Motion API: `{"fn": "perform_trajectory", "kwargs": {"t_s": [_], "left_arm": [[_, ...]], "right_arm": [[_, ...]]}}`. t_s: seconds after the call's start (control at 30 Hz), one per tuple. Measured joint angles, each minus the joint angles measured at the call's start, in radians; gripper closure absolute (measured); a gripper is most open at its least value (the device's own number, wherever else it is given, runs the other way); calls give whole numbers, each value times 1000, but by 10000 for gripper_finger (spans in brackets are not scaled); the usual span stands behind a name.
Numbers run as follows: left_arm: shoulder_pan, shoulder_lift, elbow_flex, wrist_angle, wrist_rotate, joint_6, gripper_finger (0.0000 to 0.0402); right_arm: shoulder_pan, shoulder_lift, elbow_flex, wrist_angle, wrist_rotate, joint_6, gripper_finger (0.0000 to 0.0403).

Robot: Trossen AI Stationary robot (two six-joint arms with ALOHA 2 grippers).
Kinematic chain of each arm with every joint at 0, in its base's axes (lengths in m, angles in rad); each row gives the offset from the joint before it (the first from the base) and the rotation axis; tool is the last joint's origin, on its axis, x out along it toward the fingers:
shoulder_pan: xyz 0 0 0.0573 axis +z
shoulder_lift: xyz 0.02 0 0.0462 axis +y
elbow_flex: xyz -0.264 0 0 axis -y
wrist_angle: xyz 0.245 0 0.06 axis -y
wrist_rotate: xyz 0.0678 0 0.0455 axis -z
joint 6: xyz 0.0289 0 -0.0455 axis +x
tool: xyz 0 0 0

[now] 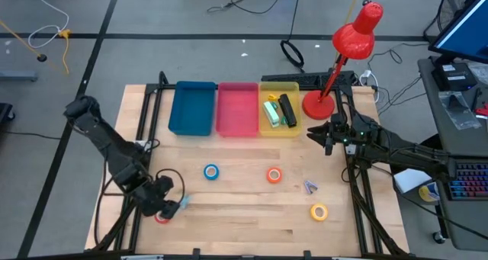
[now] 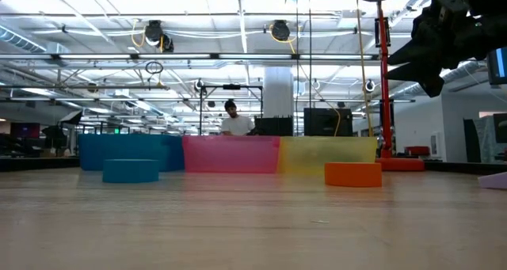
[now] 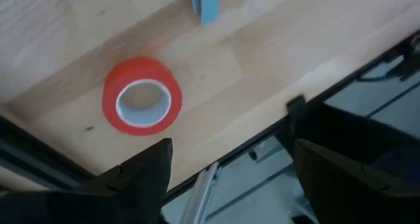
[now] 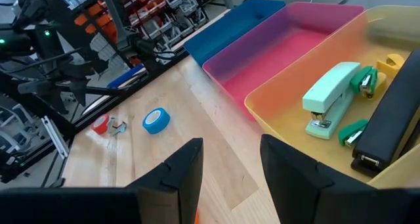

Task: Pick and place Stapler, Stapler remover, tape
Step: Put the red tape into the pink bin

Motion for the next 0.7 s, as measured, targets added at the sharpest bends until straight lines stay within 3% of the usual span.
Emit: {"fn": "perform_trajectory", "kwargs": {"t_s": [0.23, 0.47, 0.7], "left_arm": [[-41, 0, 0, 8, -56, -22, 88], [-41, 10, 0, -47, 24, -32, 89], [-41, 104, 0, -114, 72, -25, 106]], "right_arm": [[0, 0, 0, 0, -3, 19, 259], [0, 0, 0, 0, -3, 19, 259], [0, 0, 1, 0, -3, 19, 259]]}}
